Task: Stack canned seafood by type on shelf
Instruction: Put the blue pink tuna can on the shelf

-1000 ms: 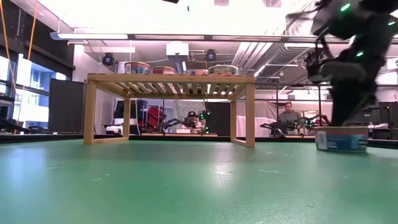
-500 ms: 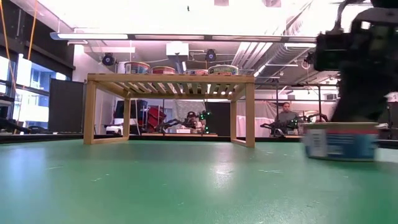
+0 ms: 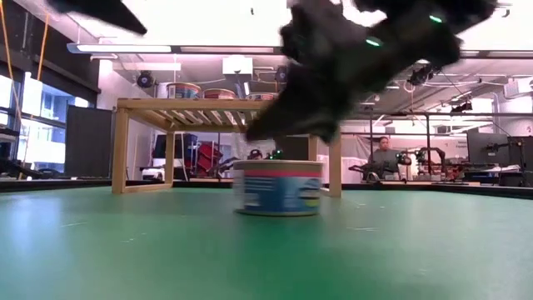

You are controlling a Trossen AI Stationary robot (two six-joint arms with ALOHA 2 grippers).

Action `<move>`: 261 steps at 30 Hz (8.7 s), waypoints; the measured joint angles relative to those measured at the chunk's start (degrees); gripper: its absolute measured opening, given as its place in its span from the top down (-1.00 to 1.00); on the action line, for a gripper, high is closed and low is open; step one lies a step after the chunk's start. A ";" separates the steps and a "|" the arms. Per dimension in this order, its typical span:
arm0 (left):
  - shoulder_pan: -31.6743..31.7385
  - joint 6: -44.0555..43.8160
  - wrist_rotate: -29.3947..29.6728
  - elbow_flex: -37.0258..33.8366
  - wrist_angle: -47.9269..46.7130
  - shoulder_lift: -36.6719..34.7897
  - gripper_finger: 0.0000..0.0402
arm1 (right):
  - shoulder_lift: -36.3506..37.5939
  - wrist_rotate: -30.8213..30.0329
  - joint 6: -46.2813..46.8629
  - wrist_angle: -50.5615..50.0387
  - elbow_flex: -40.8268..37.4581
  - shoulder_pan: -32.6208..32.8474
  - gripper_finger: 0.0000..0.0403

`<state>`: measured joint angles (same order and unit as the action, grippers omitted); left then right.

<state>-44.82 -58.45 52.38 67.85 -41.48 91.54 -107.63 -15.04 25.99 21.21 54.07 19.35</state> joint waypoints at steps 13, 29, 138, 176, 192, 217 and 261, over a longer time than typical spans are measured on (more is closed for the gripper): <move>-2.58 -5.09 2.03 -14.99 18.06 6.85 -0.52 | 6.75 -9.31 -16.95 -7.68 9.18 4.43 1.00; 8.47 15.52 -1.43 -20.58 41.75 14.20 -0.53 | 14.73 -17.80 -0.43 -10.74 -4.28 11.52 1.00; 24.62 52.65 -33.84 -21.03 104.39 34.76 -0.93 | 3.37 -13.31 27.54 -23.02 -6.09 5.05 1.00; 26.56 52.25 -37.60 -21.33 109.12 36.46 -0.93 | 9.03 -14.45 30.31 -28.62 -6.17 9.14 1.00; 20.17 56.24 -25.83 -25.13 111.91 36.34 -0.93 | 9.00 -13.32 37.02 -26.12 -6.20 9.19 1.00; 16.55 50.57 -20.30 -30.10 110.90 33.70 -0.93 | 8.98 -13.34 34.10 -25.74 -6.15 9.37 1.00; 13.76 46.65 -12.42 -12.33 98.94 40.90 -0.93 | 8.98 -15.13 33.74 -23.49 -6.15 10.87 1.00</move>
<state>-31.05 -11.80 39.96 55.53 57.46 132.44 -98.65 -30.17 59.72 -2.28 47.92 30.22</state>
